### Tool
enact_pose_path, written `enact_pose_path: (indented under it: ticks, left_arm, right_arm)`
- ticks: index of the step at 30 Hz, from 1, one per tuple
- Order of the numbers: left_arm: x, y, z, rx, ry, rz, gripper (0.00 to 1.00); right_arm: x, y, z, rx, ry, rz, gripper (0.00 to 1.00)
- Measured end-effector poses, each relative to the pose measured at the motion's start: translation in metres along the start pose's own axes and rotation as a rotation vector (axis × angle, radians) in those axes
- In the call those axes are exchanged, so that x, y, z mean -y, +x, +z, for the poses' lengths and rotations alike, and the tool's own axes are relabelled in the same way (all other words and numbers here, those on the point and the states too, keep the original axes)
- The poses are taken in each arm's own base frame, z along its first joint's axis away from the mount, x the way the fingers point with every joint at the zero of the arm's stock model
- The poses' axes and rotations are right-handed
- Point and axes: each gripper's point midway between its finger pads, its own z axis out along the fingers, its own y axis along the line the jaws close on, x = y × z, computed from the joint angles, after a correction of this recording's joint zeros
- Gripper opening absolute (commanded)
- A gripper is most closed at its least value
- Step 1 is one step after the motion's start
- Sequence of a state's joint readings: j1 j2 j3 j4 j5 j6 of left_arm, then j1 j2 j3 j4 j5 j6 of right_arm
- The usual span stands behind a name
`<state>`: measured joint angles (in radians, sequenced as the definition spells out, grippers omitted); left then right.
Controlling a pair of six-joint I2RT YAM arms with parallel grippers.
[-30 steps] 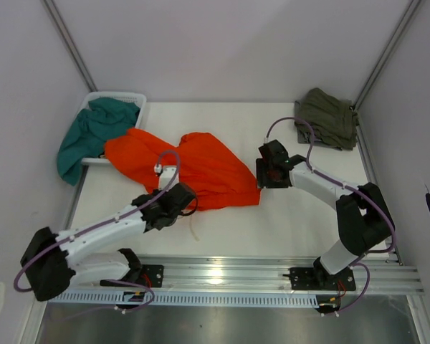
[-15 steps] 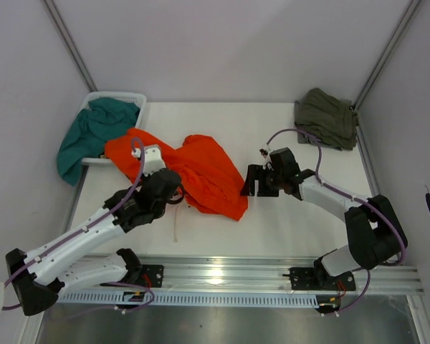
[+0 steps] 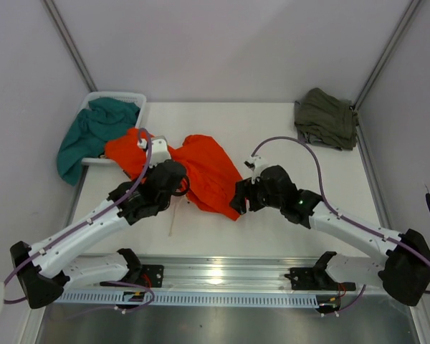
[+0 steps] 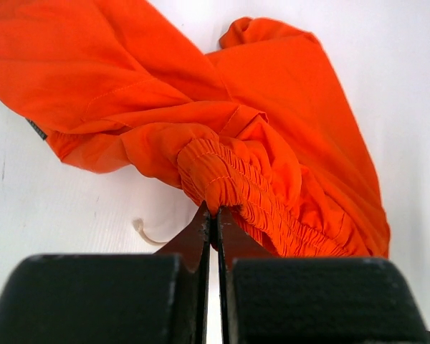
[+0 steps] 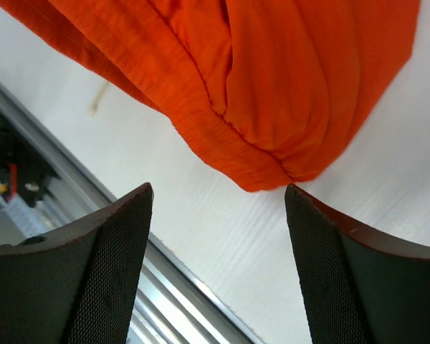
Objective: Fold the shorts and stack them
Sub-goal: Flatten the shorts out
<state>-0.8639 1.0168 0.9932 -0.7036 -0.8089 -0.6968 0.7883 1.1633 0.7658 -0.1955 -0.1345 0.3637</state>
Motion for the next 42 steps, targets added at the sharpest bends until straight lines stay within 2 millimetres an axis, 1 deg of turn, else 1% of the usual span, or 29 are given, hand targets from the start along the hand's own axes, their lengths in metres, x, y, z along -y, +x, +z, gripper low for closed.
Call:
enact_pose_path:
  ticks: [6,10,12,19,22,24,27,33,39,42]
  left_arm:
    - [0.011,-0.021,-0.003,0.026,0.021,-0.005,0.00]
    - [0.019,-0.032,-0.004,0.042,0.034,-0.005,0.00]
    - [0.023,-0.035,-0.003,0.046,0.040,-0.007,0.00]
    - [0.036,-0.046,-0.004,0.045,0.068,-0.008,0.00]
    - [0.042,-0.052,-0.005,0.048,0.080,-0.018,0.00]
    - [0.044,-0.053,-0.005,0.047,0.085,-0.020,0.00]
    - [0.046,-0.052,-0.006,0.034,0.097,-0.017,0.00]
    - [0.052,-0.052,-0.007,0.021,0.121,-0.020,0.00]
    - [0.057,-0.055,-0.008,0.020,0.134,-0.026,0.00]
    - [0.059,-0.055,-0.008,0.015,0.142,-0.026,0.00]
  right_arm:
    - [0.008,0.021,0.006,0.001,0.158,-0.169,0.77]
    - [0.013,0.030,0.013,-0.002,0.254,-0.285,0.77]
    - [0.011,0.033,0.015,0.009,0.294,-0.350,0.77]
    - [-0.009,0.031,0.029,0.109,0.379,-0.539,0.77]
    - [-0.021,0.031,0.034,0.149,0.385,-0.594,0.77]
    - [-0.029,0.029,0.037,0.180,0.385,-0.618,0.78]
    - [-0.038,0.026,0.040,0.224,0.390,-0.647,0.79]
    - [-0.049,0.023,0.045,0.289,0.371,-0.679,0.80]
    - [-0.070,0.024,0.048,0.338,0.328,-0.685,0.83]
    - [-0.071,0.028,0.053,0.337,0.323,-0.684,0.86]
